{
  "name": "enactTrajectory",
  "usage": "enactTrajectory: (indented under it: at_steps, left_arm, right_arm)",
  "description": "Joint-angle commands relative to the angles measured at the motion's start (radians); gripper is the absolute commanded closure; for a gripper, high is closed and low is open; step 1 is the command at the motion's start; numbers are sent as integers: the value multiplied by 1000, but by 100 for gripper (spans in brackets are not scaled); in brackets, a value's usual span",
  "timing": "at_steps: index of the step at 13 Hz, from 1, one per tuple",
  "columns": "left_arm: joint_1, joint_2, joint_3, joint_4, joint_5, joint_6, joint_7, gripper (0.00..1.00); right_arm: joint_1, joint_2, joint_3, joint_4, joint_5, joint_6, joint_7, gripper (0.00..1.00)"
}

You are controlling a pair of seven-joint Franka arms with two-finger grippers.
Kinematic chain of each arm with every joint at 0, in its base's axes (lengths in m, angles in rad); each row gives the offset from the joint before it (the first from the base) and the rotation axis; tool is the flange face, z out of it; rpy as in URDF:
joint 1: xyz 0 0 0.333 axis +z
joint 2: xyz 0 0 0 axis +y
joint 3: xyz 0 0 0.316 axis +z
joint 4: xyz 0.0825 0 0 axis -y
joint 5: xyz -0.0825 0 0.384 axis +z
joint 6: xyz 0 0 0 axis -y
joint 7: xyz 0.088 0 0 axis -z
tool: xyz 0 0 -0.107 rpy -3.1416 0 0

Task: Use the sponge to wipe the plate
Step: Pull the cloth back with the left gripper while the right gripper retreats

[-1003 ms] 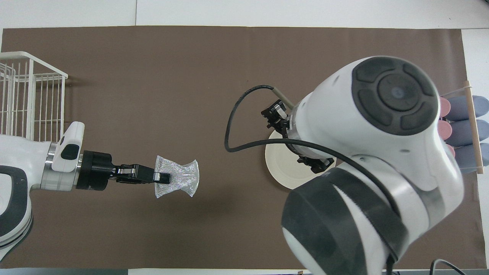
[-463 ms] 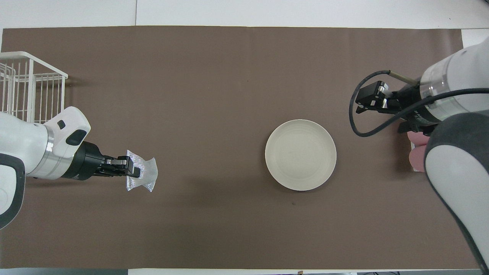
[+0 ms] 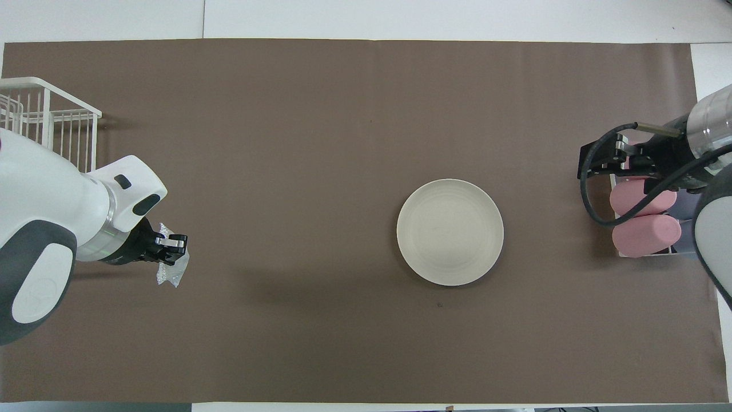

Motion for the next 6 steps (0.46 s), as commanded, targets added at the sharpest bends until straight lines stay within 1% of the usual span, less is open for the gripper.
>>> enactTrajectory:
  at_steps: [1,3,4,5,6]
  left_arm:
    - [-35,14,-14,37,122,-73,-77,100]
    - [-35,11,-63,39,215,-120,-117,100]
    - [-35,13,-72,45,263,-155,-123,100]
    - [-38,16,-80,60,309,-189,-125,100]
    - [-49,37,-94,75,372,-233,-125,100]
  right_arm:
    - [-40,-21,14,-27,-19,6,-71,0]
    - [-52,-20,13,-27,-19,8,-106,0]
    - [-83,-20,14,-26,-19,3,-140,0]
    - [-100,-20,14,-29,-19,3,-199,0]
    - [-127,-18,13,-24,-19,5,-261,0]
